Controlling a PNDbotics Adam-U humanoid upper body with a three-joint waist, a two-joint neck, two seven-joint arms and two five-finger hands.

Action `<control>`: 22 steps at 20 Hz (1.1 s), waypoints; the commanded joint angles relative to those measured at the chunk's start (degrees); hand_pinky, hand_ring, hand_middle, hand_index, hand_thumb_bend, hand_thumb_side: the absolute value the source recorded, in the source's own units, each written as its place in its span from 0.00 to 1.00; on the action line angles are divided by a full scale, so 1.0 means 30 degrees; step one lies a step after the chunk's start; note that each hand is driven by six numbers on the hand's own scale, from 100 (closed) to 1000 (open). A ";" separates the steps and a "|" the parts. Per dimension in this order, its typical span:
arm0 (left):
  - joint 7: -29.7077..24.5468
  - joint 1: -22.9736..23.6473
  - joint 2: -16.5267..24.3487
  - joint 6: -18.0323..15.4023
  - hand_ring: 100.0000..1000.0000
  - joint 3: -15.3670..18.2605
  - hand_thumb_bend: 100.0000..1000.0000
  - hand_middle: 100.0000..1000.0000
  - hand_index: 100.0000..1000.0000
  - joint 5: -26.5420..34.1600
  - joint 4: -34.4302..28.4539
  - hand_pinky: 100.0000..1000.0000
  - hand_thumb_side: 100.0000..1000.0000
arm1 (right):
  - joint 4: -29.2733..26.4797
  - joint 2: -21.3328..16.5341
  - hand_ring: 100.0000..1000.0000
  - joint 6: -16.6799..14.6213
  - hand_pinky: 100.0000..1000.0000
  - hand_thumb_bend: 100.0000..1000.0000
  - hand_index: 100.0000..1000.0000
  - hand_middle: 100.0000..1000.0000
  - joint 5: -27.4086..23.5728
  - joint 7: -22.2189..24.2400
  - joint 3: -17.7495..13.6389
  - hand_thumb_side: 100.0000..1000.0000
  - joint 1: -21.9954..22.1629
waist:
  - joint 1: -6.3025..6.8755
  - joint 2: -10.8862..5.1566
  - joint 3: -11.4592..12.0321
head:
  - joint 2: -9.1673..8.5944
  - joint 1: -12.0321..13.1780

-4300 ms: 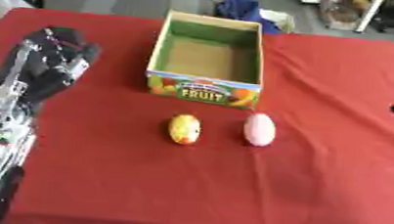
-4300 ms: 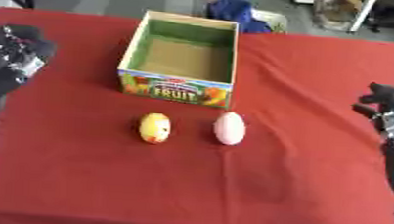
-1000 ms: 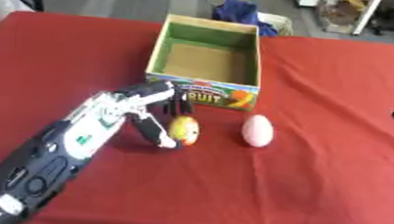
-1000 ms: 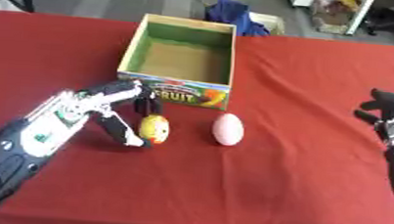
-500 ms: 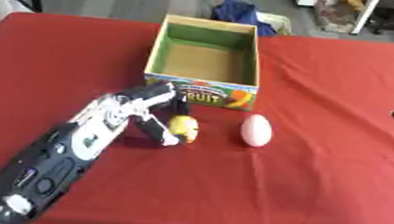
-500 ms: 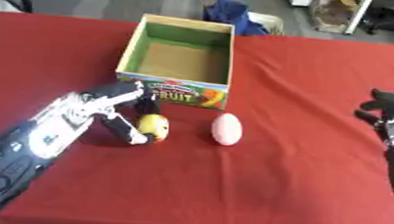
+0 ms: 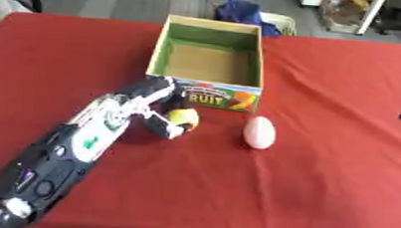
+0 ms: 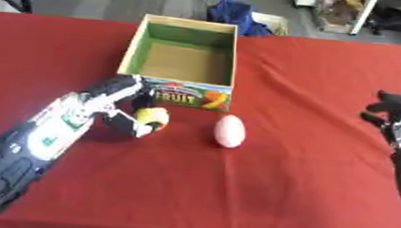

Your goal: Pick up objects on the table and place them in the box.

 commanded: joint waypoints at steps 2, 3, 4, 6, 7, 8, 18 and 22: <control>0.0144 -0.0509 0.0849 0.0227 0.30 0.0584 0.15 0.17 0.34 0.0268 -0.1224 0.46 0.00 | -0.0241 -0.0417 1.00 -0.0032 0.79 0.00 0.71 0.55 -0.0085 0.0009 -0.0116 0.43 -0.0126 | 0.0019 -0.0339 0.0013 | -0.0052 -0.0016; 0.0330 -0.0855 0.1123 0.0280 0.30 0.0867 0.15 0.17 0.35 0.0287 -0.1509 0.47 0.00 | -0.0241 -0.0423 1.00 -0.0034 0.79 0.00 0.71 0.55 -0.0085 0.0023 -0.0105 0.43 -0.0124 | 0.0022 -0.0338 0.0007 | -0.0069 -0.0007; 0.0500 -0.1286 0.1326 0.0431 0.30 0.1094 0.16 0.17 0.35 0.0312 -0.1604 0.47 0.00 | -0.0239 -0.0426 1.00 -0.0035 0.79 0.00 0.71 0.55 -0.0086 0.0035 -0.0095 0.43 -0.0124 | 0.0021 -0.0338 -0.0014 | -0.0091 0.0009; 0.0693 -0.2189 0.1464 0.0720 0.31 0.1305 0.16 0.18 0.35 0.0281 -0.1302 0.47 0.00 | -0.0236 -0.0430 1.00 -0.0040 0.79 0.00 0.71 0.55 -0.0088 0.0048 -0.0086 0.43 -0.0121 | 0.0009 -0.0324 -0.0049 | -0.0125 0.0028; 0.0778 -0.2622 0.1460 0.0786 0.31 0.1353 0.17 0.18 0.35 0.0183 -0.1011 0.47 0.00 | -0.0237 -0.0430 1.00 -0.0044 0.79 0.00 0.71 0.55 -0.0089 0.0054 -0.0083 0.43 -0.0121 | 0.0004 -0.0316 -0.0061 | -0.0138 0.0036; 0.0900 -0.3060 0.1441 0.0806 0.31 0.1405 0.17 0.18 0.35 0.0002 -0.0665 0.47 0.00 | -0.0236 -0.0424 1.00 -0.0044 0.79 0.00 0.71 0.55 -0.0093 0.0062 -0.0074 0.43 -0.0123 | -0.0003 -0.0308 -0.0089 | -0.0145 0.0059; 0.2214 -0.6428 -0.0269 0.0499 0.34 0.2101 0.22 0.21 0.39 -0.2923 0.4267 0.49 0.00 | -0.0258 -0.0327 1.00 -0.0082 0.79 0.00 0.71 0.55 -0.0160 0.0216 0.0097 0.43 -0.0288 | -0.0146 -0.0044 -0.0480 | -0.0607 0.0361; 0.2565 -0.7428 -0.1299 0.0407 0.35 0.2672 0.21 0.23 0.40 -0.3797 0.6373 0.49 0.00 | -0.0257 -0.0260 1.00 -0.0106 0.79 0.00 0.71 0.54 -0.0229 0.0305 0.0225 0.43 -0.0390 | -0.0227 0.0096 -0.0721 | -0.0833 0.0627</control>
